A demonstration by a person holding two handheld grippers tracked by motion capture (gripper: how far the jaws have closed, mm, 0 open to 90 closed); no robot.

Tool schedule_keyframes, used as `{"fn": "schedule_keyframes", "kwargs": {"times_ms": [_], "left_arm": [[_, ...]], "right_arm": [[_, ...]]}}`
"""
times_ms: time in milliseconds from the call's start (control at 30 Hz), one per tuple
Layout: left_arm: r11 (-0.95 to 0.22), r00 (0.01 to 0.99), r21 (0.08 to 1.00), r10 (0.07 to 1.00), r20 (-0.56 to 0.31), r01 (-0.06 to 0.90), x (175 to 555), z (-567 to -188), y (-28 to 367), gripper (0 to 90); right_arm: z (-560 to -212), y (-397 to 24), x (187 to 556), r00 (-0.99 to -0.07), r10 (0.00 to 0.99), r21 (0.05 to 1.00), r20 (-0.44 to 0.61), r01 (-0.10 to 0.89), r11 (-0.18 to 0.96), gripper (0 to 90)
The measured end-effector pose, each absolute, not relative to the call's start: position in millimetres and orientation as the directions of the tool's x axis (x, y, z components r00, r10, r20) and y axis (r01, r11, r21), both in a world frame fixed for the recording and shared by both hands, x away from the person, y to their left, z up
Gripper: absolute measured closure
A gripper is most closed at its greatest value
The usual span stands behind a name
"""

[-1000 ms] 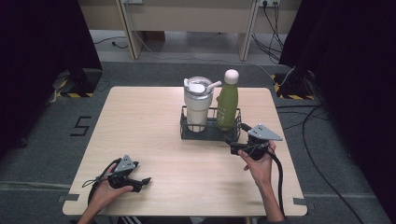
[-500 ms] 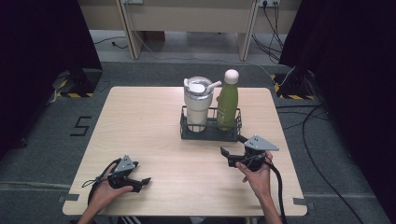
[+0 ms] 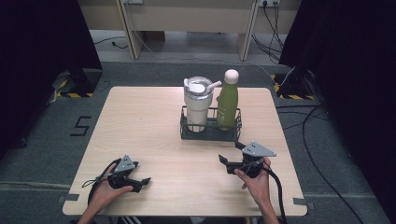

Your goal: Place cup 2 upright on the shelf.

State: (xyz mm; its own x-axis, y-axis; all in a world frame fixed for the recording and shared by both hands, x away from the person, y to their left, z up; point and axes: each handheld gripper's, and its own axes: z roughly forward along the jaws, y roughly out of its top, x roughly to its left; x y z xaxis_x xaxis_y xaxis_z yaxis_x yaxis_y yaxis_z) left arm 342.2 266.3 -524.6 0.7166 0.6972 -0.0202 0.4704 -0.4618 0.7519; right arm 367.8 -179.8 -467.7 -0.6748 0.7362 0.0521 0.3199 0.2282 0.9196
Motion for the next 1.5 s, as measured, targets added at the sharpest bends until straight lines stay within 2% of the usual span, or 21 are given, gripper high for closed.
{"fn": "schedule_keyframes", "kwargs": {"times_ms": [1500], "left_arm": [[-0.462,0.717,0.752,0.697,-0.021,0.471,342.2,-524.6,266.3,14.1]], "right_arm": [[-499.3,-188.6,331.4,-0.682,0.727,0.864,0.08,0.411,0.291,15.0]]}}
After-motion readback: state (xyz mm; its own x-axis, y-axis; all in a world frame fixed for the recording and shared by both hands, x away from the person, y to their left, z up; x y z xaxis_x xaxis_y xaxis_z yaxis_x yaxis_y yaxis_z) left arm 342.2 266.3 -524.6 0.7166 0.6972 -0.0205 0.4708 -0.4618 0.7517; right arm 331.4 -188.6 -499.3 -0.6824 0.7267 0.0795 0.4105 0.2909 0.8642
